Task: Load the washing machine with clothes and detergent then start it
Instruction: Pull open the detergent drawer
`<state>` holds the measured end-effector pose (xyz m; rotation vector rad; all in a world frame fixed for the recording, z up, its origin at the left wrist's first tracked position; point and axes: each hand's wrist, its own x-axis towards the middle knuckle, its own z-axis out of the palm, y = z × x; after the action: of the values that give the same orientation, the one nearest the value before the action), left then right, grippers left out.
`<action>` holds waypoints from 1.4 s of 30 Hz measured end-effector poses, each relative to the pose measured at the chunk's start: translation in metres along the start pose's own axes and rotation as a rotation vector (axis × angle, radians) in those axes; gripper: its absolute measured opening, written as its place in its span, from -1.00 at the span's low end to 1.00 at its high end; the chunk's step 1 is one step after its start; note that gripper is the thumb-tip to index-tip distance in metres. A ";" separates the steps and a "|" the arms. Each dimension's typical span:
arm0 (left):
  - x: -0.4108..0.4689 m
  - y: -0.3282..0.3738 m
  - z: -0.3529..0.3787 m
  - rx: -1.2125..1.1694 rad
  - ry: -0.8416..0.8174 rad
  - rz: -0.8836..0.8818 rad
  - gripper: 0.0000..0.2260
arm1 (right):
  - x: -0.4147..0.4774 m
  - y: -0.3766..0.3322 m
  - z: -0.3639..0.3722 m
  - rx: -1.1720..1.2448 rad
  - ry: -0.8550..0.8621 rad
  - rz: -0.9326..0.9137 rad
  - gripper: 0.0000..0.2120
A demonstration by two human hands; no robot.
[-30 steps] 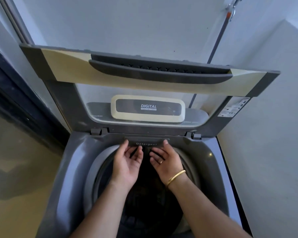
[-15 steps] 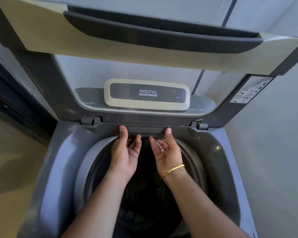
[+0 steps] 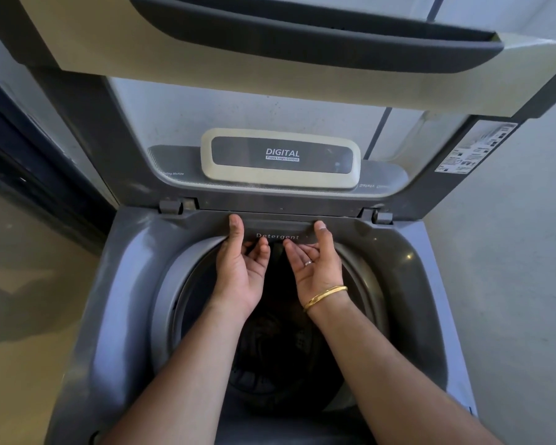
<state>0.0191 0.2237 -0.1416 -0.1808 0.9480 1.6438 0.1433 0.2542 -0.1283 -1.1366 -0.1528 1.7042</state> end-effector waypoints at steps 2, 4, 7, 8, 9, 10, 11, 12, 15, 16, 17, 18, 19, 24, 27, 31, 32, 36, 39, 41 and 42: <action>-0.001 -0.002 -0.004 0.035 0.009 0.000 -0.54 | -0.001 0.001 -0.002 -0.014 0.007 -0.007 -0.51; -0.005 -0.003 -0.007 0.058 0.017 0.002 -0.58 | -0.004 0.003 -0.006 -0.030 -0.001 -0.011 -0.42; -0.010 -0.002 -0.011 0.087 0.017 0.006 -0.59 | -0.010 0.005 -0.011 -0.037 -0.003 -0.006 -0.34; -0.012 -0.002 -0.012 0.092 0.018 0.008 -0.58 | -0.012 0.005 -0.011 -0.037 0.000 -0.002 -0.37; -0.014 -0.002 -0.012 0.096 0.021 0.010 -0.57 | -0.014 0.005 -0.011 -0.038 0.004 0.001 -0.42; -0.017 -0.002 -0.013 0.100 0.025 0.013 -0.56 | -0.017 0.005 -0.011 -0.038 0.010 0.002 -0.48; -0.019 -0.003 -0.014 0.103 0.032 0.017 -0.55 | -0.019 0.005 -0.012 -0.038 0.016 0.004 -0.52; -0.021 -0.004 -0.015 0.105 0.038 0.019 -0.53 | -0.021 0.005 -0.013 -0.038 0.020 0.006 -0.54; -0.031 -0.004 -0.016 0.118 0.048 0.021 -0.50 | -0.030 0.003 -0.018 -0.053 0.015 0.015 -0.46; -0.032 -0.005 -0.017 0.120 0.049 0.019 -0.51 | -0.032 0.004 -0.019 -0.060 0.017 0.016 -0.43; -0.035 -0.005 -0.017 0.122 0.051 0.018 -0.53 | -0.033 0.004 -0.021 -0.063 0.021 0.017 -0.42; -0.039 -0.005 -0.017 0.125 0.053 0.015 -0.55 | -0.035 0.004 -0.023 -0.061 0.026 0.017 -0.43; -0.042 -0.006 -0.018 0.124 0.054 0.009 -0.57 | -0.037 0.005 -0.025 -0.057 0.032 0.017 -0.44; -0.055 -0.006 -0.020 0.109 0.061 -0.013 -0.61 | -0.043 0.005 -0.028 -0.060 0.039 0.027 -0.47; -0.055 -0.005 -0.023 0.099 0.087 -0.015 -0.61 | -0.044 0.004 -0.030 -0.082 0.044 0.039 -0.53; -0.059 -0.002 -0.029 0.134 0.097 -0.018 -0.60 | -0.046 0.002 -0.033 -0.131 0.041 0.051 -0.55; -0.061 -0.001 -0.029 0.144 0.100 -0.021 -0.61 | -0.046 0.002 -0.033 -0.135 0.045 0.056 -0.55; -0.070 0.007 -0.025 0.192 0.115 -0.058 -0.57 | -0.054 -0.007 -0.030 -0.145 0.049 0.108 -0.60; -0.080 0.010 -0.024 0.268 0.103 -0.107 -0.55 | -0.061 -0.013 -0.036 -0.134 0.028 0.164 -0.58; -0.088 0.010 -0.024 0.344 0.084 -0.150 -0.53 | -0.069 -0.020 -0.042 -0.128 0.040 0.177 -0.56; -0.093 0.008 -0.025 0.373 0.077 -0.171 -0.53 | -0.072 -0.023 -0.046 -0.131 0.053 0.179 -0.56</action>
<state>0.0321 0.1372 -0.1003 -0.0676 1.2448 1.2865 0.1941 0.1889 -0.0960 -1.3245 -0.1349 1.8409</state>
